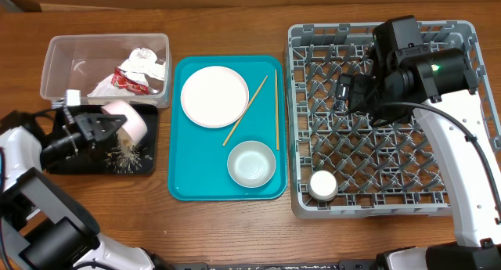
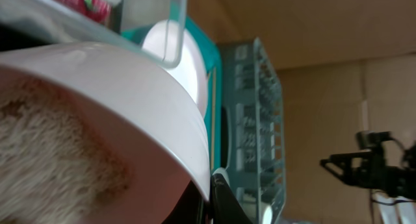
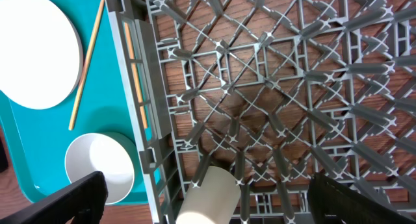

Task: Sort waste into correct bins and load items into the dishwasher
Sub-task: 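Tip the rice from the pink bowl onto the black tray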

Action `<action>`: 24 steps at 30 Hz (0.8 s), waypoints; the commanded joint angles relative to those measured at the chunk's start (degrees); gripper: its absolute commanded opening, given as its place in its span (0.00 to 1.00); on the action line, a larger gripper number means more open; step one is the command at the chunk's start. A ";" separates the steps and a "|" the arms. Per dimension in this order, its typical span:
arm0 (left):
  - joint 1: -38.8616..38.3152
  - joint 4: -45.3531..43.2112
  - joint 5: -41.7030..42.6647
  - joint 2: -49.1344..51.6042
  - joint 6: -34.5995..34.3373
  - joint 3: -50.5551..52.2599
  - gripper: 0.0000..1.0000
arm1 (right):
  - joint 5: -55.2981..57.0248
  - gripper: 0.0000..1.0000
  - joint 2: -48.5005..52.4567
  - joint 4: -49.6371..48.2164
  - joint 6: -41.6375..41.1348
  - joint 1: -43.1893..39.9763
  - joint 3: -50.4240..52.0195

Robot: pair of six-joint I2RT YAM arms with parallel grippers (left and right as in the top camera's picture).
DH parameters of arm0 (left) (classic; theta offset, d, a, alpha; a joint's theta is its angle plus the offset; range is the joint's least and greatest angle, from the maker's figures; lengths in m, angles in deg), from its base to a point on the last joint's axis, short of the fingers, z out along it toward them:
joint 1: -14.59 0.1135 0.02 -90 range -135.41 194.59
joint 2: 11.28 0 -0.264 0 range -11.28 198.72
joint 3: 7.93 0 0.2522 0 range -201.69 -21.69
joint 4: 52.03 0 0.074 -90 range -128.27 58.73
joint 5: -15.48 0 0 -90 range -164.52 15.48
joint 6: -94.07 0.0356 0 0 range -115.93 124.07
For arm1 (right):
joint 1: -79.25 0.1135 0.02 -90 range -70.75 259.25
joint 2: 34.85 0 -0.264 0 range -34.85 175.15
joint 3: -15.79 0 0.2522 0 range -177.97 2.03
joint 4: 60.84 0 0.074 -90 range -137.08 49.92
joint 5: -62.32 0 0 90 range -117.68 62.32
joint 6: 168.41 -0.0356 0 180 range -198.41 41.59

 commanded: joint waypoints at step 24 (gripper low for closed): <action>4.42 -14.40 21.70 -0.87 -26.69 0.87 0.04 | 0.15 1.00 -0.55 -0.04 0.24 -0.15 -1.14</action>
